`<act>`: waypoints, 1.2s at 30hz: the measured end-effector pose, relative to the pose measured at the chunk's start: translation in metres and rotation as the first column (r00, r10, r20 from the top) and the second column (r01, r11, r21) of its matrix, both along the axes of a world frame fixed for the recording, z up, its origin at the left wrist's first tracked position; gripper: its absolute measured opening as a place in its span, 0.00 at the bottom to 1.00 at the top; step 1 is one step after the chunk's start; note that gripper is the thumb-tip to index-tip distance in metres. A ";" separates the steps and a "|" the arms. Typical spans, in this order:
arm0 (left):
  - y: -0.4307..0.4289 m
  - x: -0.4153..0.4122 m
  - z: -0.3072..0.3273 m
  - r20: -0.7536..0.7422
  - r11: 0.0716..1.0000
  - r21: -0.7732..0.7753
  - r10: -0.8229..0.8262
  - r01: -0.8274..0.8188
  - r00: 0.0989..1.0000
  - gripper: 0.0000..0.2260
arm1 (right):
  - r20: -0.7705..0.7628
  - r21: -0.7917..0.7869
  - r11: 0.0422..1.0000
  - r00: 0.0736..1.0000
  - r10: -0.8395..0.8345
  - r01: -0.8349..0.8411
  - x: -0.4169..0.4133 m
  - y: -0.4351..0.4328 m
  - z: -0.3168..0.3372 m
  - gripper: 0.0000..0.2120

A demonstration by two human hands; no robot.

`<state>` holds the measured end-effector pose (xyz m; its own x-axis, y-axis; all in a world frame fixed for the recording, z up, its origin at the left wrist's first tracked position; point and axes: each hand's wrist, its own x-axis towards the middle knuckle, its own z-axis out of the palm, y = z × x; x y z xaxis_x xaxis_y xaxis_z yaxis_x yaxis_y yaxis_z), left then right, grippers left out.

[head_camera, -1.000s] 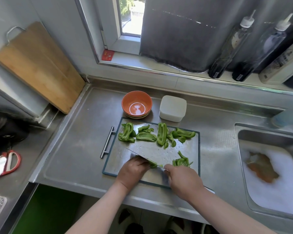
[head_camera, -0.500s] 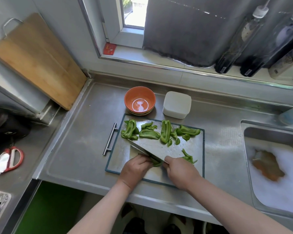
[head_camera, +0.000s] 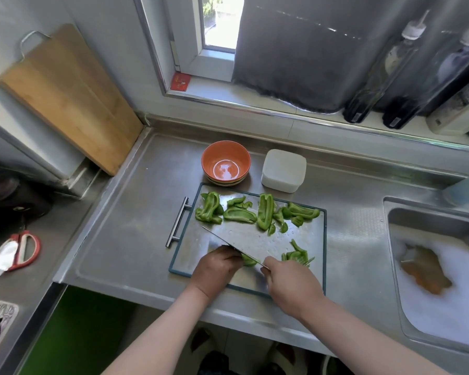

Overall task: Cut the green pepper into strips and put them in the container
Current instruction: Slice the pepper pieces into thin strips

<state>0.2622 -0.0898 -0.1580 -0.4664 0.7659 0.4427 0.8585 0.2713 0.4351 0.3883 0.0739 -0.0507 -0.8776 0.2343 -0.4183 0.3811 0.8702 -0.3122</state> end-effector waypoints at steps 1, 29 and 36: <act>0.000 0.000 0.000 -0.001 1.000 -0.006 0.000 0.000 1.000 0.02 | 0.004 0.003 1.000 1.000 0.000 0.000 0.002 0.001 0.002 0.10; -0.001 0.000 -0.004 0.081 1.000 0.018 0.015 -0.016 0.997 0.03 | 0.117 -0.061 0.995 0.991 -0.066 0.073 -0.025 0.001 -0.006 0.06; 0.004 0.000 0.004 -0.007 1.000 0.026 0.001 -0.001 1.000 0.04 | 0.053 -0.031 0.999 0.998 -0.030 0.032 -0.011 0.010 0.005 0.11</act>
<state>0.2625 -0.0854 -0.1540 -0.4636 0.7539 0.4655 0.8615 0.2607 0.4358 0.3773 0.0835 -0.0452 -0.8469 0.2468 -0.4710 0.4241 0.8479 -0.3182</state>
